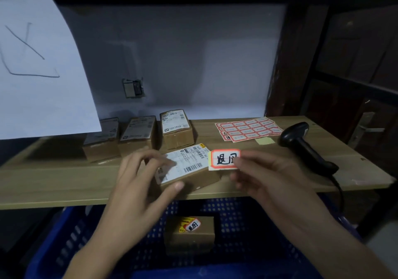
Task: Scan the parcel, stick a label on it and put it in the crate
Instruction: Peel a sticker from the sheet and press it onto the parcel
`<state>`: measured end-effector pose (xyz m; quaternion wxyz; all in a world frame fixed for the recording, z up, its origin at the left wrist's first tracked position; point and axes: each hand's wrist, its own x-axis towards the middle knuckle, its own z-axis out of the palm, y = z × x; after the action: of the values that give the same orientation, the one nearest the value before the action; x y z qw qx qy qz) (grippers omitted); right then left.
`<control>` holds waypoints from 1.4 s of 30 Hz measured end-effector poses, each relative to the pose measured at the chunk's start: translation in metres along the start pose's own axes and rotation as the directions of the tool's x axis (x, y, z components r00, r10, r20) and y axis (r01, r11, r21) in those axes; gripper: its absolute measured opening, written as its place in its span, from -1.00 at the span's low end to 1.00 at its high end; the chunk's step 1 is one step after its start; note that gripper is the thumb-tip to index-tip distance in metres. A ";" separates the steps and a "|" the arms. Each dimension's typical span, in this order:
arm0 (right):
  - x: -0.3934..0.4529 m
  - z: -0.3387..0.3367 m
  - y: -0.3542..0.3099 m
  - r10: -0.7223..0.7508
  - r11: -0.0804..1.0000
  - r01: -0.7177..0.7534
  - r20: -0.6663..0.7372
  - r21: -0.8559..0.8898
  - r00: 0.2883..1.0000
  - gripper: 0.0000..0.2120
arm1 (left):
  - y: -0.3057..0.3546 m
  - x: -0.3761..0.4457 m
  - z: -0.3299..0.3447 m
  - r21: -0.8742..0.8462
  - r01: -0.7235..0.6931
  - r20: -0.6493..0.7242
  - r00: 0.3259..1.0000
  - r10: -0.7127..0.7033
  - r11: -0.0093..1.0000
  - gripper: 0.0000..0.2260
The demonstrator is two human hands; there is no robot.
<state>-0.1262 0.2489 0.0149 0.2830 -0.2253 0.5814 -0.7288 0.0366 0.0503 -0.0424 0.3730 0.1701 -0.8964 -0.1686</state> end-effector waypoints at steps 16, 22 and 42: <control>-0.025 0.018 0.003 -0.158 0.982 0.167 0.095 -0.088 0.983 -0.84 | 0.082 0.012 -0.006 -0.125 -0.016 -0.211 0.977 -0.011 0.992 -0.90; -0.025 0.019 0.006 -0.153 0.986 0.163 0.193 -0.037 0.969 -0.79 | 0.085 0.008 -0.004 -0.095 -0.001 -0.298 0.954 -0.027 0.995 -0.92; -0.031 0.010 0.002 -0.361 0.920 0.384 0.211 -0.077 0.909 -0.92 | 0.106 -0.005 -0.006 -0.556 0.061 -0.105 0.984 -0.144 0.829 -0.80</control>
<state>-0.0962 0.2628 0.0151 0.1798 -0.4175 0.5392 -0.7089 0.0255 0.1453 0.0040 0.4596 0.1151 -0.7705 -0.4266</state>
